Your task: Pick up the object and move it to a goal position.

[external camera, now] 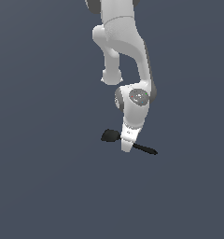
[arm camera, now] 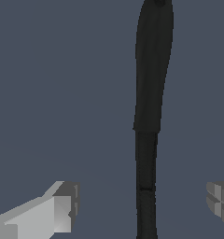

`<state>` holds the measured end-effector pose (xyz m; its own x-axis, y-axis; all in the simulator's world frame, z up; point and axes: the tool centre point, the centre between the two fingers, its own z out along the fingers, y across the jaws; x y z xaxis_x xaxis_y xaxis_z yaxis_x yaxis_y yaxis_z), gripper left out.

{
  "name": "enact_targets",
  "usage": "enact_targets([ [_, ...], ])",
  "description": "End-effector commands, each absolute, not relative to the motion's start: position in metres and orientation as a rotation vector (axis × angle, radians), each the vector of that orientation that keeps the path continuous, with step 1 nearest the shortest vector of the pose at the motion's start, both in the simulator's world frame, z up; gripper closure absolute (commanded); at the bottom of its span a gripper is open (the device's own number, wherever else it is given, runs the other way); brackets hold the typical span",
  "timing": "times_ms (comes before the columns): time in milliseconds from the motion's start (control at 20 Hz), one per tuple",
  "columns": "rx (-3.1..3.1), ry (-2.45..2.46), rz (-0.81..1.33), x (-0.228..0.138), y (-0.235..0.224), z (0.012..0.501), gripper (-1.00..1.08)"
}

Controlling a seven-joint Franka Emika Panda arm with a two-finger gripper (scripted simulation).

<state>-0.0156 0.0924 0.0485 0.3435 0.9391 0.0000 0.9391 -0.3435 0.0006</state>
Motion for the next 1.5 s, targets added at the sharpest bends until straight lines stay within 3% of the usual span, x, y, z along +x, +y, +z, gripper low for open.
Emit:
enact_targets([
  [0, 2.573, 1.802, -0.001, -0.016, 0.092, 0.035, -0.92],
  [400, 2.572, 1.804, -0.001, -0.016, 0.092, 0.017, -0.92],
  [450, 2.572, 1.804, -0.001, -0.016, 0.092, 0.017, 1.08],
  [1100, 2.572, 1.803, 0.001, -0.015, 0.091, 0.02, 1.08],
  [1450, 2.571, 1.803, 0.0, -0.014, 0.081, 0.046, 1.08],
])
